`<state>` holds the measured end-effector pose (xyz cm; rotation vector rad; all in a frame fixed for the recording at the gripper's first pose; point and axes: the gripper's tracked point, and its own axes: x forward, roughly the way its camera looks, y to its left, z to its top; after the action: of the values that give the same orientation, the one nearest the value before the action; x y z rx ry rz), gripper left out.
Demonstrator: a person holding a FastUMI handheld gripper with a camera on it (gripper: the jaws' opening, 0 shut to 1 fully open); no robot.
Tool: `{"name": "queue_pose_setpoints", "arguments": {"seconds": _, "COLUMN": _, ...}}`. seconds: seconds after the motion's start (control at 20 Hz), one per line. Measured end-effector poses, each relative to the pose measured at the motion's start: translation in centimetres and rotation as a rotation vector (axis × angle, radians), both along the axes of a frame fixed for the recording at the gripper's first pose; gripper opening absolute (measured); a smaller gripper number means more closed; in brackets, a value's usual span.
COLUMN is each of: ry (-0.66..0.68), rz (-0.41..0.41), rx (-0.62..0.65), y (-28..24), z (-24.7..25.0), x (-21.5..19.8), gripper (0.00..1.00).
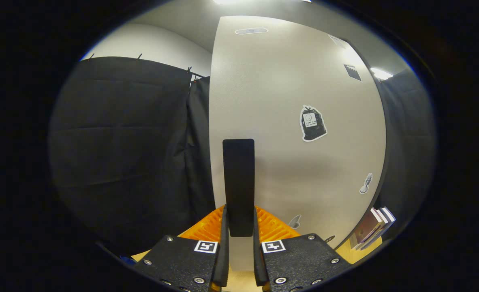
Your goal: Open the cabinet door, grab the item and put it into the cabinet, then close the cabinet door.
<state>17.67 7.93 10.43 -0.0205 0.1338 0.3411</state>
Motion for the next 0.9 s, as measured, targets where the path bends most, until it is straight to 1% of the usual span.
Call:
{"name": "queue_pose_setpoints", "arguments": {"seconds": 0.35, "ry": 0.016, "rz": 0.0, "rx": -0.003, "y": -3.0, "z": 0.0, "x": -4.0, "gripper": 0.25}}
{"name": "queue_pose_setpoints", "arguments": {"seconds": 0.7, "ry": 0.021, "rz": -0.032, "rx": 0.024, "y": -6.6, "z": 0.2, "x": -7.8, "gripper": 0.24}}
{"name": "queue_pose_setpoints", "arguments": {"seconds": 0.75, "ry": 0.019, "rz": -0.038, "rx": 0.023, "y": -7.2, "z": 0.2, "x": -8.5, "gripper": 0.21}}
{"name": "queue_pose_setpoints", "arguments": {"seconds": 0.9, "ry": 0.014, "rz": -0.066, "rx": 0.027, "y": -9.0, "z": 0.3, "x": -9.7, "gripper": 0.17}}
